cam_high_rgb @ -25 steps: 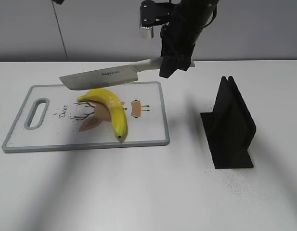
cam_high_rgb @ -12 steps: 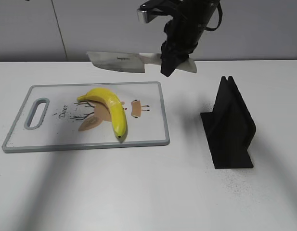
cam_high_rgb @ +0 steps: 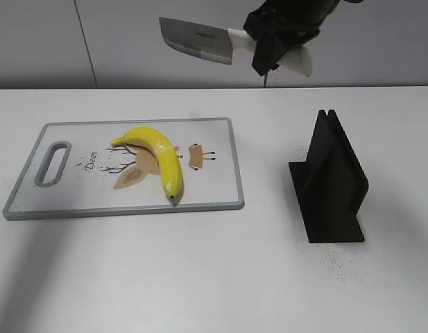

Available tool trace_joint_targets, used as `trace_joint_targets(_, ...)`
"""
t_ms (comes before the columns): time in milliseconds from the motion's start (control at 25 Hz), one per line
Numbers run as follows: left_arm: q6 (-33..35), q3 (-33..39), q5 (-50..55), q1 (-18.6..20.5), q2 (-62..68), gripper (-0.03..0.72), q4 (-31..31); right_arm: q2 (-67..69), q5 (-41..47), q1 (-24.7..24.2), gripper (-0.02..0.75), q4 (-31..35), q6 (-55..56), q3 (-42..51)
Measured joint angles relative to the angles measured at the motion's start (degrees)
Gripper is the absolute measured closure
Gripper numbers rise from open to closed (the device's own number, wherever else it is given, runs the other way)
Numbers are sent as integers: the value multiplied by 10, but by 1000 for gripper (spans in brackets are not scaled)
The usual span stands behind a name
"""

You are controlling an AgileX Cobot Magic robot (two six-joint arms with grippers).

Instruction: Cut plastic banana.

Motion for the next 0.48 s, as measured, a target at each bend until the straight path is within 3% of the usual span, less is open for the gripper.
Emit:
trace_joint_targets(240, -2, 161, 0, 35, -136, 104, 8, -115, -10, 1, 549, 1, 35, 149)
trace_joint_targets(480, -2, 297, 1, 39, -292, 105, 8, -249, -99, 1, 548, 2, 74, 327)
